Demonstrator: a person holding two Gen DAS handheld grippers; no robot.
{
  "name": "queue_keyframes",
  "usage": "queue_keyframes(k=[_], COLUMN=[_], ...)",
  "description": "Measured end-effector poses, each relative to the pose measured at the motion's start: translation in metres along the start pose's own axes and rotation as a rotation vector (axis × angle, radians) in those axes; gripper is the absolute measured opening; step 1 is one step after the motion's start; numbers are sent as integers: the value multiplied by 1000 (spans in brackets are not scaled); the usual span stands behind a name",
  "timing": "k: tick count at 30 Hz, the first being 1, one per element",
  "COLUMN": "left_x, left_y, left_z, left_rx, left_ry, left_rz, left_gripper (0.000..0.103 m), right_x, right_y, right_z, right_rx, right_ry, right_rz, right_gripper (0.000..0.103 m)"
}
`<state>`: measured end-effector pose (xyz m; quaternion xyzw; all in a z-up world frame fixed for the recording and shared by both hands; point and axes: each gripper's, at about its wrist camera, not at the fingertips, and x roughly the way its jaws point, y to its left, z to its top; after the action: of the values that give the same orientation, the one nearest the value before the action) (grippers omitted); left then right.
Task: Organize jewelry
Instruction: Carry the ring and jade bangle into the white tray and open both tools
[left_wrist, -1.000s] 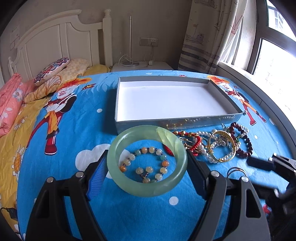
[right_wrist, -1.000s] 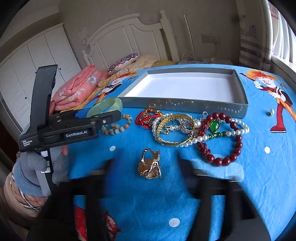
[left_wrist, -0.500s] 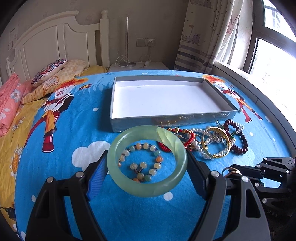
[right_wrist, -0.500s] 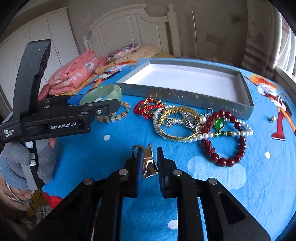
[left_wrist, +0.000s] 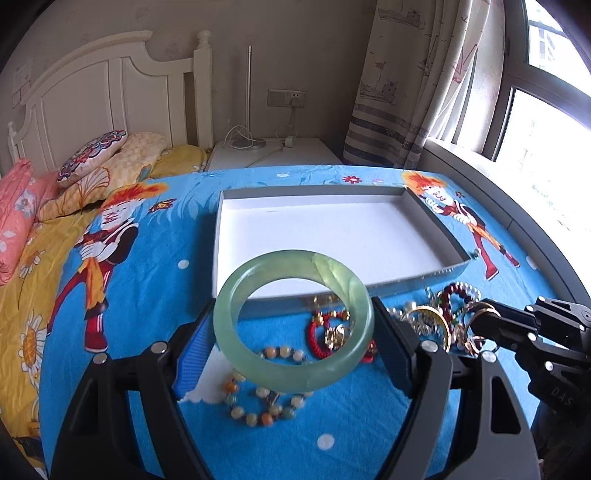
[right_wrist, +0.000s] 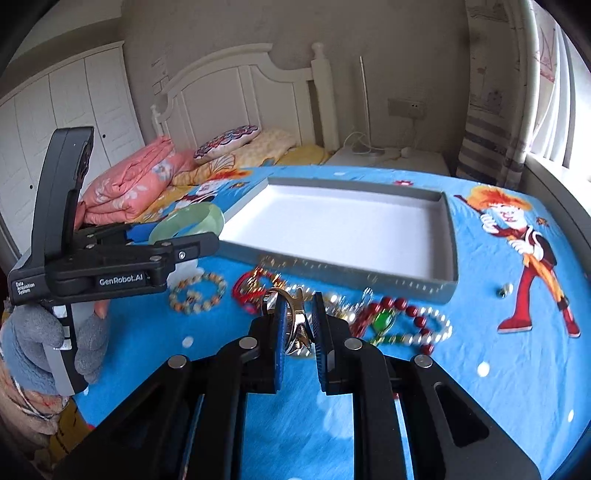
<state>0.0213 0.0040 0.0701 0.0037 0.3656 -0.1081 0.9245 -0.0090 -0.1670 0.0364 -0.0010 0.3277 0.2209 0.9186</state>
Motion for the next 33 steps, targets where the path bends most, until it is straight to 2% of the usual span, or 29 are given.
queue_keyframes(k=[8, 18, 25, 30, 31, 33], left_x=[32, 93, 123, 142, 142, 141], left_y=[6, 19, 27, 36, 37, 35], left_z=[27, 63, 81, 82, 82, 80], left_rx=[-19, -60, -87, -124, -123, -110], left_ry=[26, 98, 128, 157, 151, 146], left_rz=[4, 60, 102, 130, 135, 130], left_gripper=[78, 78, 78, 78, 78, 79], right_x=[27, 103, 139, 159, 159, 156], right_y=[-25, -49, -54, -64, -65, -68], right_z=[41, 81, 96, 98, 98, 95], right_rx=[36, 110, 142, 179, 188, 207], right_ry=[-18, 72, 121, 175, 178, 171], right_rz=[-33, -64, -99, -111, -116, -97], right_gripper=[16, 16, 16, 17, 20, 37])
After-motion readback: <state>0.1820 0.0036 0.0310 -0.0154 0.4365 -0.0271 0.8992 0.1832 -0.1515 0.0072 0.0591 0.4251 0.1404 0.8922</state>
